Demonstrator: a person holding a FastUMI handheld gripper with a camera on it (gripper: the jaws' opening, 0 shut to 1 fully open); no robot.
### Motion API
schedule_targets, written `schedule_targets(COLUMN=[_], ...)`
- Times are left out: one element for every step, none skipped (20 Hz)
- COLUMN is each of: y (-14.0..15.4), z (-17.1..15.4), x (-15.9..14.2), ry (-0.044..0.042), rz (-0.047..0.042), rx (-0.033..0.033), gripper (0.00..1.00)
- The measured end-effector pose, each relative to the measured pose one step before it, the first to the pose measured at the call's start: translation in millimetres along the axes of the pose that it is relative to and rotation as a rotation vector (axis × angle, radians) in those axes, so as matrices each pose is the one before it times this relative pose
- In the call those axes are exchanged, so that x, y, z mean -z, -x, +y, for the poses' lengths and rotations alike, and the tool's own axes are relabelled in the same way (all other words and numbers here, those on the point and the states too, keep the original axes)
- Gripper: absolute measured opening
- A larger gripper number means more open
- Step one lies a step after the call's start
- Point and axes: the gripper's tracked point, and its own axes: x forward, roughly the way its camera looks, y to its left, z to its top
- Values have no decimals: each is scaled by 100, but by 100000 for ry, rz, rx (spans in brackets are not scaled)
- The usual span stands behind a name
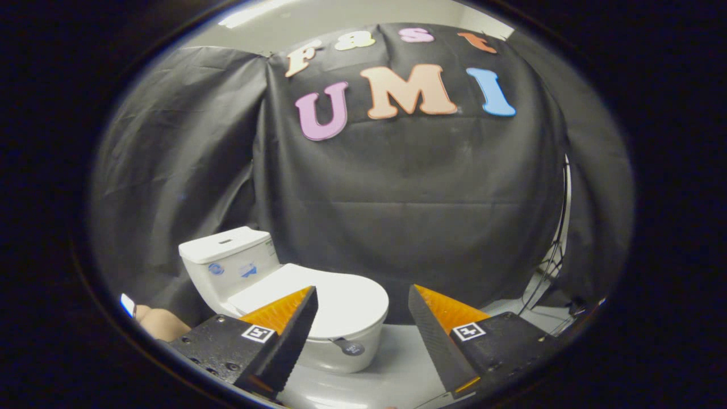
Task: Open the toilet lid.
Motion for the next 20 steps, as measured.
schedule_targets(y=[-1241,-1144,-1220,-1024,-1280,-788,-623,-717,-1034,-919,-999,-880,-669,-810,-457,-538,-432,-598,-508,-297], z=[176,73,-20,71,-354,-273,-611,-400,-809,-771,-599,-701,-691,-578,-464,-452,-359,-227,-223,-20], x=[688,771,1180,882,968,576,471,781,930,842,594,677,783,626,747,609,666,509,428,463], ry=[-3791,-3804,-3988,-4716,-6949,-6260,-6397,-6774,-6422,-5619,-5192,-4795,-4208,-4165,-4509,-4687,-3950,-2846,-2074,-1776], rz=[1970,2459,3291,2941,3053,2139,1110,2219,1776,2241,2637,2481,2389,1022,2019,1571,1757,1720,1042,1915], rx=[-258,-186,-911,-1226,-395,-587,118,-935,-83,115,-723,96,-167,-105,-506,-864,-597,-747,-795,-1656], gripper=[98,98,97,97,96,96,96,95,93,91,89,87,85,84,82,80,78,76,72,72])
